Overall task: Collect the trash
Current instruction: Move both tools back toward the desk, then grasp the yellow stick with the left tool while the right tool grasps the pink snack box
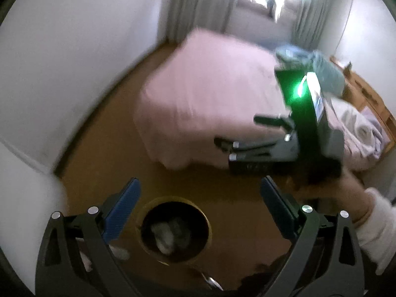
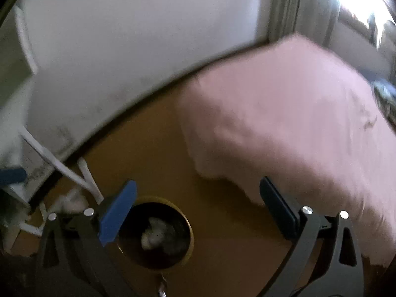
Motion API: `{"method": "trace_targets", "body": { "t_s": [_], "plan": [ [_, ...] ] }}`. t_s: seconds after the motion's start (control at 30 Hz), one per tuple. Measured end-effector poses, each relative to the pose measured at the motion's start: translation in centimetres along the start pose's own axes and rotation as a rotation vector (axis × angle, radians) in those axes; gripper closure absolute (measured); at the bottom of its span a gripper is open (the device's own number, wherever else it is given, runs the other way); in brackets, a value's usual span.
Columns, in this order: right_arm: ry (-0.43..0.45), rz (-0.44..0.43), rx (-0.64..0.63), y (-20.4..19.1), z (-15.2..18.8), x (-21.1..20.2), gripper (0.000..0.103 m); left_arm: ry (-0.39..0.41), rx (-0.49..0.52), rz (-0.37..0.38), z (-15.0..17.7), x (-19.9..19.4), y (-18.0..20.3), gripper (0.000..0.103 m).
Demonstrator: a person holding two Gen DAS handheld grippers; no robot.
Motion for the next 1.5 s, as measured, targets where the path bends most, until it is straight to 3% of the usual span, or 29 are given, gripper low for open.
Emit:
{"method": "trace_targets", "body": {
  "t_s": [0.1,0.2,0.3,0.47,0.53,0.63,0.83,0.93,1.03,1.1,1.37,1.5],
  "plan": [
    [0.088,-0.06,-0.031,-4.6,-2.4,-2.4,0.007,0.115,-0.001,-0.168,-1.5,-6.8,-3.5,0.007],
    [0.114,-0.152,-0.094,-11.3,-3.7,-2.9,0.007,0.147,-0.068,-0.394,0.6,-13.2,-9.7,0.007],
    [0.11,-0.239,-0.153,-17.3,-3.7,-2.6,0.007,0.115,-0.208,-0.648,6.1,-20.4,-17.8,0.007],
    [0.067,-0.401,-0.239,-28.1,-2.8,-2.8,0.007,0.072,-0.508,-0.951,17.1,-32.0,-26.9,0.007],
    [0.039,-0.463,-0.276,-32.1,-2.1,-3.2,0.007,0.068,-0.623,-1.04,21.3,-36.6,-29.3,0.007],
    [-0.004,-0.57,-0.353,-39.2,-0.6,-4.1,0.007,0.075,-0.715,-1.124,25.4,-41.8,-30.6,0.007],
    [-0.045,-0.76,-0.547,-54.1,3.3,-8.6,0.007,0.075,-0.731,-1.178,28.5,-47.1,-32.5,0.007],
    [-0.053,-0.813,-0.636,-60.6,5.3,-10.0,0.007,0.073,-0.746,-1.171,29.3,-47.8,-33.7,0.007],
    [-0.072,-0.821,-0.672,-64.1,6.3,-10.6,0.007,0.079,-0.754,-1.161,29.2,-48.2,-33.5,0.007],
    [-0.078,-0.814,-0.677,-65.4,6.5,-10.4,0.008,0.079,-0.752,-1.16,29.0,-48.2,-33.9,0.007],
    [-0.107,-0.762,-0.674,-66.9,6.5,-8.2,0.052,0.068,-0.722,-1.076,27.8,-45.6,-37.0,0.007],
    [-0.097,-0.749,-0.614,-64.5,5.0,-7.5,0.052,0.077,-0.682,-0.976,26.0,-42.6,-38.2,0.007]
  ]
}}
Point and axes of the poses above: each gripper's, at about its wrist camera, not at the fingertips, and x roughly the way its jaws point, y to its right, z to its underside, the point moved 5 cm from there along x, roughly the way its jaws point, and after that the axes turned 8 degrees about y, right-handed, at the moved point
